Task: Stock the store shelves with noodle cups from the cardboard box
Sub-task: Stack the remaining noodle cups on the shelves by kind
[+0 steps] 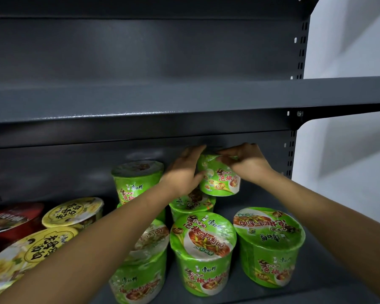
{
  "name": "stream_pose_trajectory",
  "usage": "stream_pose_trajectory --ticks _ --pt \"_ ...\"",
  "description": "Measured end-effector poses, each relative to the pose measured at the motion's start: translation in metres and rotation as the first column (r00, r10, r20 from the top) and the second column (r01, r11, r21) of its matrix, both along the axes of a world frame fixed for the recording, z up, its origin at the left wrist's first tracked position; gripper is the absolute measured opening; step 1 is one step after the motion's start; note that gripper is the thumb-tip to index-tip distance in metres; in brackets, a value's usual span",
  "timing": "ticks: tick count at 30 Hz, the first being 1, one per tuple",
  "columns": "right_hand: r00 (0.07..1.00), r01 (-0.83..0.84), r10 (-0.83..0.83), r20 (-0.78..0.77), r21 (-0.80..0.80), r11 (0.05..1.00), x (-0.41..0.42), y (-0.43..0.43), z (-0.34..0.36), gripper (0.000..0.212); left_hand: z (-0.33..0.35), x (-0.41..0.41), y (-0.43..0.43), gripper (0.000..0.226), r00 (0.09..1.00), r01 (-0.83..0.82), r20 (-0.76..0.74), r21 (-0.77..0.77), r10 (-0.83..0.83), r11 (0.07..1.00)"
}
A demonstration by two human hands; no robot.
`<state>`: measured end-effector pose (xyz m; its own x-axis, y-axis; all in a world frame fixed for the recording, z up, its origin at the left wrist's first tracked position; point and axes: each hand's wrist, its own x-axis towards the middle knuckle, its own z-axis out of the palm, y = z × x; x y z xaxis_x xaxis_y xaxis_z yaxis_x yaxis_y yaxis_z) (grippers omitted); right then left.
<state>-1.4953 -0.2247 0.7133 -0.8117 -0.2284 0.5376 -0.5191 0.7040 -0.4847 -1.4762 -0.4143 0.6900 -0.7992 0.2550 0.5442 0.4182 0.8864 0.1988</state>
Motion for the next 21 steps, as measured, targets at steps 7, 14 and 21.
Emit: stream_pose_trajectory --ticks 7,14,21 --pt "0.998 -0.036 0.037 -0.044 0.027 0.999 -0.001 -0.043 -0.019 0.025 0.018 0.0 -0.037 0.044 0.994 -0.1 0.03 -0.22 0.109 0.97" --pt "0.994 0.015 0.003 -0.109 0.165 0.986 0.004 -0.063 -0.03 0.03 0.024 0.003 -0.056 0.035 0.99 -0.119 0.028 -0.39 0.141 0.913" --pt "0.985 -0.152 0.112 0.13 0.357 0.922 0.001 -0.061 -0.007 0.035 0.023 0.006 -0.065 0.034 0.981 -0.148 0.062 -0.38 0.185 0.913"
